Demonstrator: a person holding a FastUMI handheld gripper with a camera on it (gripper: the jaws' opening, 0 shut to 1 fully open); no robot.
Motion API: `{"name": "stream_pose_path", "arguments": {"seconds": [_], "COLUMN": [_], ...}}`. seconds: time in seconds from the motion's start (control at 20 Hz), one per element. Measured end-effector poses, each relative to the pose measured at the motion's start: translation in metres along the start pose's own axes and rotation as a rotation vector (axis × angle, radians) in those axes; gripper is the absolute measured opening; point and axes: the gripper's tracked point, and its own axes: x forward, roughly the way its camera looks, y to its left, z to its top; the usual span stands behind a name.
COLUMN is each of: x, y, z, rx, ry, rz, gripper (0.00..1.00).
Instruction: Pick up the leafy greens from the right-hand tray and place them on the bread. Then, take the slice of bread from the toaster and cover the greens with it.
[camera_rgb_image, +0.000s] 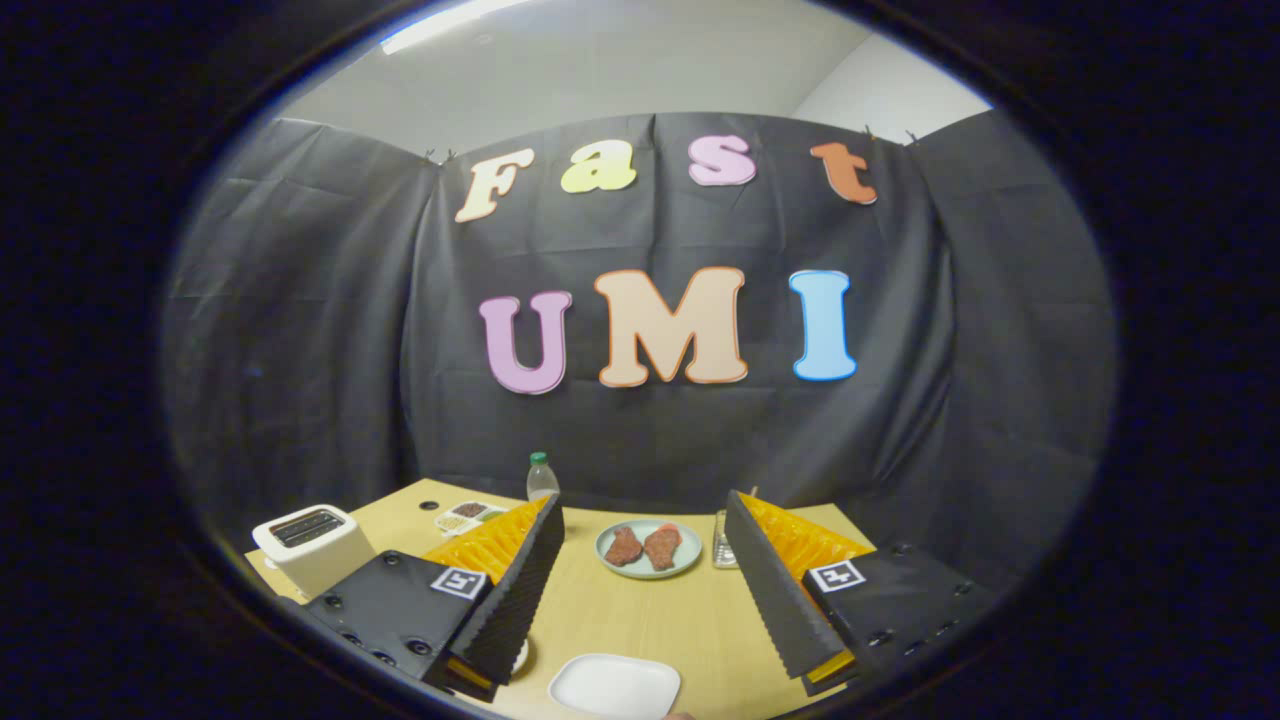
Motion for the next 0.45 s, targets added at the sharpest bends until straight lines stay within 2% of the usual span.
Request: {"name": "stream_pose_path", "arguments": {"seconds": [0.45], "x": [-0.002], "y": [-0.023], "z": [0.027], "rx": [0.009], "ry": [-0.077], "rz": [-0.053], "gripper": [1.0]}}
